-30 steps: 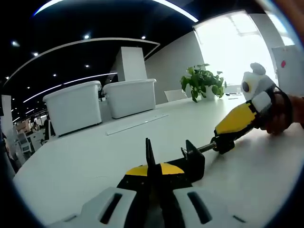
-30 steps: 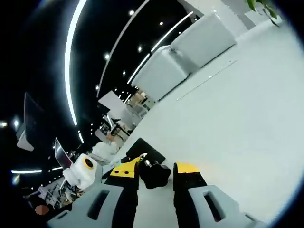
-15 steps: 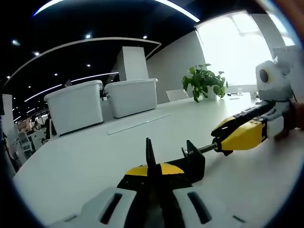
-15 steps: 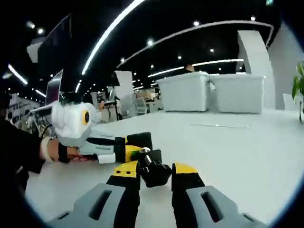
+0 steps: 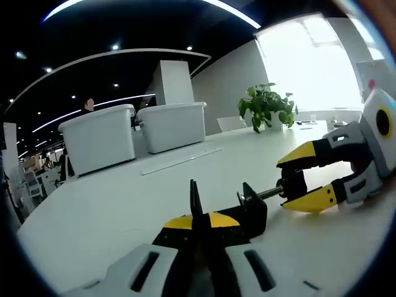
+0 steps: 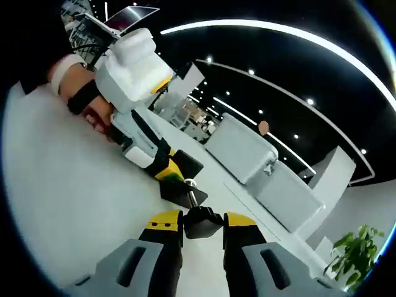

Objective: Clamp the fixed fixture on the desktop, loosen the retaining clip, secure it to the edge of the desk, and tighten the retaining clip.

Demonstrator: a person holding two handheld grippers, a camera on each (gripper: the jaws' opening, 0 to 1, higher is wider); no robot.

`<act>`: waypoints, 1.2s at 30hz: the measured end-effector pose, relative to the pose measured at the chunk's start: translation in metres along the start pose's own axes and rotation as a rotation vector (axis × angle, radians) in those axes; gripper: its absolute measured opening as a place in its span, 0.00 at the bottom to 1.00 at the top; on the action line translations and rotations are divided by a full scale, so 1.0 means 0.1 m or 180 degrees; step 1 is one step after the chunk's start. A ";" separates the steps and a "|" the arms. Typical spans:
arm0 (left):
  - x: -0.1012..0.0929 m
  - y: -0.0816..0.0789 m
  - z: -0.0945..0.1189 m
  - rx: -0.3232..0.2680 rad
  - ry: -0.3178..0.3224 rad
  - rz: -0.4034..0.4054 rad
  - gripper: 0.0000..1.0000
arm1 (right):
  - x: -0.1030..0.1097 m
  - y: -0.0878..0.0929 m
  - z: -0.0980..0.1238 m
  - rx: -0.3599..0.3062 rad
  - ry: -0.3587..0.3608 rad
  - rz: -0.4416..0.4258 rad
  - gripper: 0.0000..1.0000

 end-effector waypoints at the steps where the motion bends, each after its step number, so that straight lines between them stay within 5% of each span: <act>1: 0.00 0.00 0.00 0.0000 -0.0002 -0.0002 0.06 | -0.01 0.01 -0.01 0.0012 -0.0004 -0.0019 0.23; 3: 0.01 0.00 0.00 0.0000 -0.0006 -0.0006 0.06 | -0.02 0.01 -0.01 0.0057 -0.0119 -0.0310 0.25; 5: 0.02 0.01 -0.01 0.0001 -0.0007 -0.0007 0.06 | -0.03 -0.03 0.02 0.0176 -0.0225 -0.0915 0.26; 7: 0.01 0.00 0.00 0.0000 -0.0009 -0.0008 0.06 | -0.05 -0.05 0.03 0.0435 -0.0421 -0.1844 0.37; 10: 0.01 0.01 0.00 0.0001 -0.0009 -0.0007 0.06 | -0.11 0.00 0.02 0.0795 -0.0563 -0.2821 0.54; 13: 0.01 0.01 0.00 0.0001 -0.0008 0.0003 0.06 | -0.15 0.15 -0.07 0.1182 -0.0700 -0.3785 0.47; 17: 0.02 0.01 0.00 0.0000 -0.0005 0.0000 0.06 | -0.16 0.22 -0.08 0.1402 -0.0750 -0.4295 0.34; 21: -0.02 0.00 0.01 -0.0003 0.0007 -0.0002 0.06 | -0.08 0.30 -0.09 0.1633 -0.0763 -0.4561 0.25; 27: -0.02 0.00 0.01 -0.0003 0.0013 -0.0005 0.06 | -0.10 0.27 -0.07 0.1577 -0.0743 -0.4523 0.23; 30: -0.01 0.00 0.00 -0.0004 0.0022 -0.0004 0.06 | -0.11 0.27 -0.10 0.1403 -0.0707 -0.4099 0.23; 36: 0.00 0.00 -0.02 -0.0004 0.0024 -0.0007 0.06 | -0.10 0.13 -0.06 0.0813 -0.0516 -0.2669 0.22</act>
Point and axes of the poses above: the point that each gripper's makers call its tool centre point, and the gripper's own axes: z roughly backward along the fingers, x roughly to its left, y roughly out of its underside, the point moved 3 cm from there along z, roughly backward along the fingers, and after that the axes turned 14 degrees about y, right-handed, at the moved point
